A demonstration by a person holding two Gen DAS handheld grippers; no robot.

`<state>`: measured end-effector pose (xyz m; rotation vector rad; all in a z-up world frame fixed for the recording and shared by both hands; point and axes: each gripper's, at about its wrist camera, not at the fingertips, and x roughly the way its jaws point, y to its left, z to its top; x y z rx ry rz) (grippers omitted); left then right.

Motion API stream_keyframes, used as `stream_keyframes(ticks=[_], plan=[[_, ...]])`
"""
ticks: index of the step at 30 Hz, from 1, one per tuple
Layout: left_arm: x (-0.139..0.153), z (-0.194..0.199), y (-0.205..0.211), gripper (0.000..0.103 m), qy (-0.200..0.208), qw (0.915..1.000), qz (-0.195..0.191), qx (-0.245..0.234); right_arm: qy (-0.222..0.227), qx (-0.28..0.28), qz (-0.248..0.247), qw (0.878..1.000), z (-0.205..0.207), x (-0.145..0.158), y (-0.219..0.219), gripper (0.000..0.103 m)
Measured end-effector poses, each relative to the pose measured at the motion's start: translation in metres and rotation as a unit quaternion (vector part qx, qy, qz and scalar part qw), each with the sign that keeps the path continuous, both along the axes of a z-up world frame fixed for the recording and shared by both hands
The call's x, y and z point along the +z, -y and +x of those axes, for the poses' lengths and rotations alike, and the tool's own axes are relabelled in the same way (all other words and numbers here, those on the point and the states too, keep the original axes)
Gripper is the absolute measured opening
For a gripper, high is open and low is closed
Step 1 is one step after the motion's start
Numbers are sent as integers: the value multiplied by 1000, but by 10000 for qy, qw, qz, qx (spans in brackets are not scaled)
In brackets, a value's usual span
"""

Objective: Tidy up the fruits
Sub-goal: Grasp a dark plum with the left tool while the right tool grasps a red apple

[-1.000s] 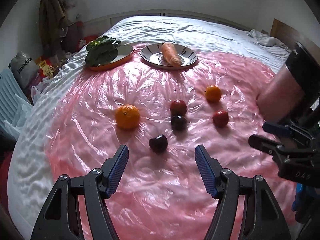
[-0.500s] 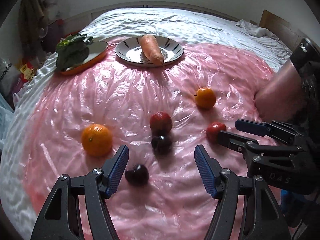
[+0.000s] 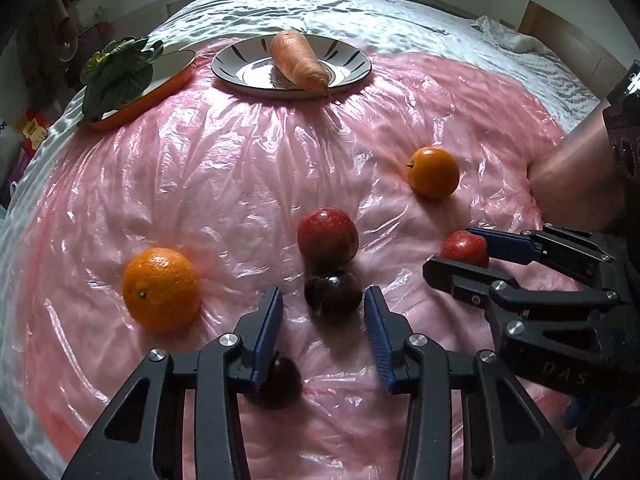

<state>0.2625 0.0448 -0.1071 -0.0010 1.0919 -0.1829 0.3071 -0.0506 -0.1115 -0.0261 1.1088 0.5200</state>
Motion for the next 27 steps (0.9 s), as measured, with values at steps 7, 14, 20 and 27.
stream_keyframes(ticks=[7, 14, 20, 27], plan=[[-6, 4, 4, 26, -30, 9999, 114, -22, -49, 157, -84, 9998, 2, -6, -1, 58], [-4, 6, 4, 24, 24, 10000, 35, -15, -106, 127, 138, 9998, 2, -8, 9, 54], [3, 7, -2, 24, 67, 9999, -93, 107, -77, -18, 383, 9992, 2, -1, 19, 54], [14, -1, -4, 24, 109, 9998, -149, 91, -8, -178, 319, 9993, -5, 10, 26, 54]])
